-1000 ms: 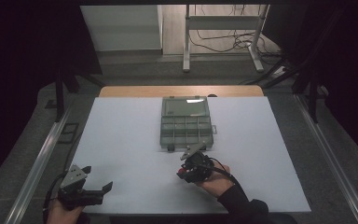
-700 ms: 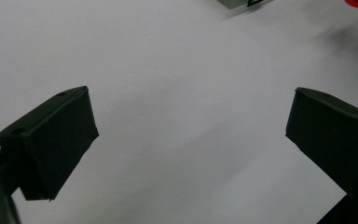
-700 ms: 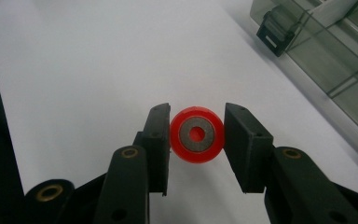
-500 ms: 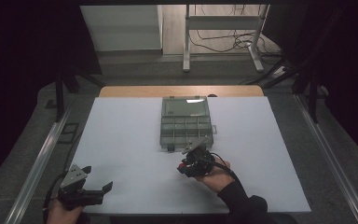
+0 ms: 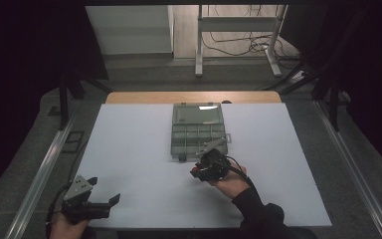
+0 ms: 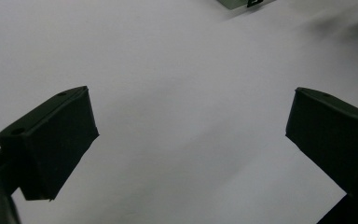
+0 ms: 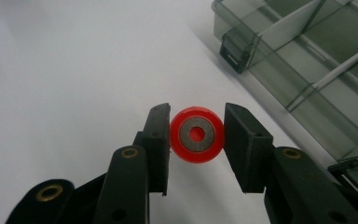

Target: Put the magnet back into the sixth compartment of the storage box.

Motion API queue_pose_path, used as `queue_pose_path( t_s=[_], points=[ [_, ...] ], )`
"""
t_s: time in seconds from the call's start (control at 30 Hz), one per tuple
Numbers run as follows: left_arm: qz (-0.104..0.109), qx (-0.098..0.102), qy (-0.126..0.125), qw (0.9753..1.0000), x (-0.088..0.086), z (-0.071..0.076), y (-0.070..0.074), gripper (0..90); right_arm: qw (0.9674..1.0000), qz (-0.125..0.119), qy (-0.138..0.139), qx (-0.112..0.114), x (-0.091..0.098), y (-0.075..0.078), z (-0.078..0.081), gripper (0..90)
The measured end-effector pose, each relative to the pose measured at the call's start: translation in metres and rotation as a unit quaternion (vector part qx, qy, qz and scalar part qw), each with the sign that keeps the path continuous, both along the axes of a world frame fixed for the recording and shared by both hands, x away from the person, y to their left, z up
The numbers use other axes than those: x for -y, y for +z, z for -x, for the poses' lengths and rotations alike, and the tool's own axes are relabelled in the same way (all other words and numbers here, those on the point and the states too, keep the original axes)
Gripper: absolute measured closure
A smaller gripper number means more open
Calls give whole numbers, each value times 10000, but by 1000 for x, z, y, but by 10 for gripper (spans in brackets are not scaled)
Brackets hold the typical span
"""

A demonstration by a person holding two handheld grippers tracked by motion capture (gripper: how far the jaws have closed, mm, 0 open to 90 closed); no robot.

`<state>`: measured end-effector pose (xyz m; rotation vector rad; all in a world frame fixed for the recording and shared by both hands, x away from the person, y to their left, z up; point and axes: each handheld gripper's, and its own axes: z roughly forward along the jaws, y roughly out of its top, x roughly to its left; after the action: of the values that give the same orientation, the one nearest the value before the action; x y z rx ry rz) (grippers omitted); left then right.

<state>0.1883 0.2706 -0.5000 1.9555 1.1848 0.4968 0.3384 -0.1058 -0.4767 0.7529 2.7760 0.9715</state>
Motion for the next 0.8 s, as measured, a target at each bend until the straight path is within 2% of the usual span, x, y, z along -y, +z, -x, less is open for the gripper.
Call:
queue_pose_path(
  t_s=[0.8],
  points=[
    [-33,-4,-5,10000,1,0,0,22,9998,12,-161,96,-3,4,-21,627]
  ],
)
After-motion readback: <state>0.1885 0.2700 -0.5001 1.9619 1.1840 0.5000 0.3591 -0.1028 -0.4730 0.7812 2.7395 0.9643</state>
